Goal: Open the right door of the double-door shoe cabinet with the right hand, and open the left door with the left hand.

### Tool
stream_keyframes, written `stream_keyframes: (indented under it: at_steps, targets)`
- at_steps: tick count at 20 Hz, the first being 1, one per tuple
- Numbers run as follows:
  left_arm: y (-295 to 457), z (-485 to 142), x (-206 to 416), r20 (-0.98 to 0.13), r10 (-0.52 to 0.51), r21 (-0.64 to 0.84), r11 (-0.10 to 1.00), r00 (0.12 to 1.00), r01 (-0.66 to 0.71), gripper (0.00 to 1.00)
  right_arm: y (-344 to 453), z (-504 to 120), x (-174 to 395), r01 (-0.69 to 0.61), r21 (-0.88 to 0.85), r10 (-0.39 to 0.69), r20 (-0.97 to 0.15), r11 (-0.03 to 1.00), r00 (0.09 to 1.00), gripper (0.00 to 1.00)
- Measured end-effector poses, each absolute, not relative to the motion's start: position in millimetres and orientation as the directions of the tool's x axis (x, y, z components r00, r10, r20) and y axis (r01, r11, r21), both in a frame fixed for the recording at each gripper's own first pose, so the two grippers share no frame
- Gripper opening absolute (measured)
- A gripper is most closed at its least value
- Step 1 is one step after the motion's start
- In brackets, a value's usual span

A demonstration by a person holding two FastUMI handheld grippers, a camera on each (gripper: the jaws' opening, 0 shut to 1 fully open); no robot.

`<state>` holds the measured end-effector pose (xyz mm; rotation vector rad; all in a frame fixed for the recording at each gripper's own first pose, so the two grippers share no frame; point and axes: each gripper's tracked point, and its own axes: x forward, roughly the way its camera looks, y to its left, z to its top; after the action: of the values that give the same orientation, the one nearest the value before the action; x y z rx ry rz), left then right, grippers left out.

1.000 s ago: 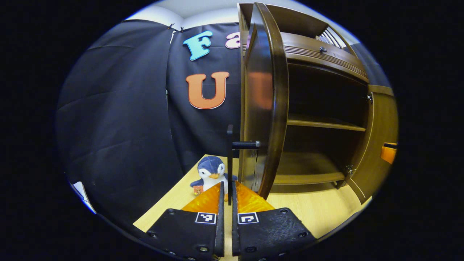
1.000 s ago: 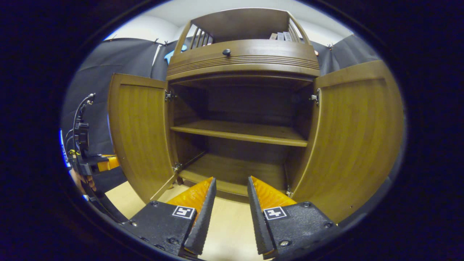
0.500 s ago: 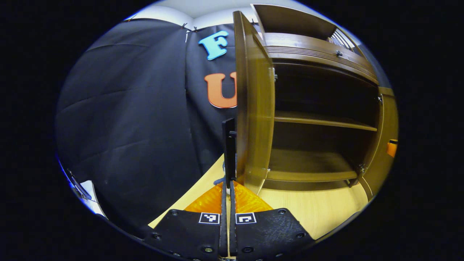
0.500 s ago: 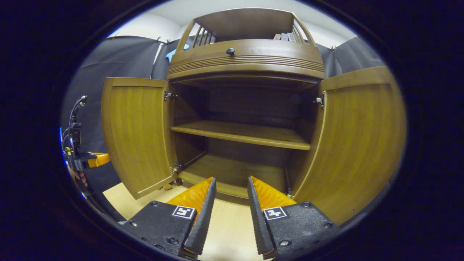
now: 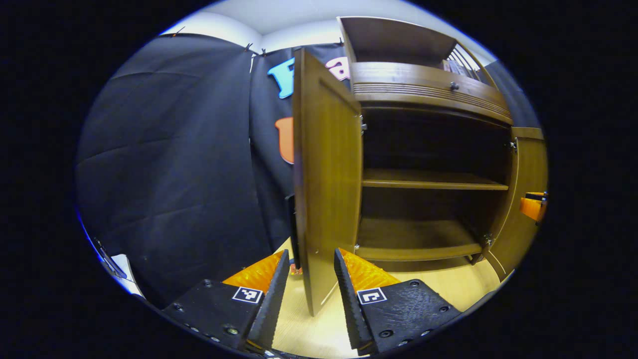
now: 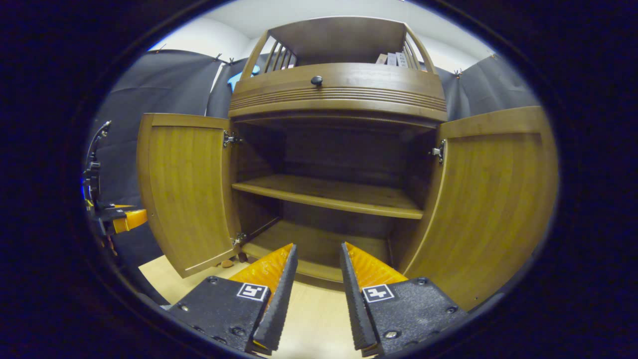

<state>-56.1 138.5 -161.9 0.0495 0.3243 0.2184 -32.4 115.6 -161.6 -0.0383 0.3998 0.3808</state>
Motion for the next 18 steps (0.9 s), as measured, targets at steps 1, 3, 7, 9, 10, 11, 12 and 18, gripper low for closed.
stream_keyframes:
  at_steps: [1, 3, 7, 9, 10, 11, 12, 18]
  targets:
    - [127, -160, -54, -0.307, 0.202, 0.08, 0.979, 0.93, -0.186, 0.55, 113, -161, -31, -0.362, 0.04, 0.349, -0.383, 0.931, 0.855, 0.55]
    - [106, -152, -48, -0.297, 0.159, 0.064, 0.987, 0.941, -0.147, 0.7, 109, -157, -29, -0.348, 0.045, 0.339, -0.376, 0.936, 0.862, 0.56]
    - [64, -128, -36, -0.243, 0.059, -0.002, 0.998, 0.968, -0.061, 0.75, 105, -143, -27, -0.346, 0.061, 0.345, -0.349, 0.936, 0.871, 0.57]
    - [47, -118, -29, -0.217, 0.021, -0.035, 0.999, 0.976, -0.03, 0.75, 103, -137, -27, -0.351, 0.064, 0.351, -0.334, 0.934, 0.875, 0.63]
    - [39, -115, -27, -0.214, 0.008, -0.046, 0.999, 0.977, -0.018, 0.74, 101, -134, -27, -0.351, 0.063, 0.352, -0.329, 0.934, 0.876, 0.6]
    - [33, -111, -25, -0.205, -0.001, -0.053, 0.999, 0.979, -0.011, 0.77, 99, -133, -27, -0.347, 0.061, 0.348, -0.323, 0.936, 0.88, 0.63]
    - [25, -107, -23, -0.195, -0.012, -0.062, 0.998, 0.981, 0.0, 0.91, 97, -130, -28, -0.345, 0.063, 0.346, -0.317, 0.937, 0.883, 0.61]
    - [-11, -85, -17, -0.132, -0.067, -0.114, 0.992, 0.989, 0.052, 1.0, 85, -113, -30, -0.321, 0.077, 0.329, -0.288, 0.944, 0.899, 0.78]
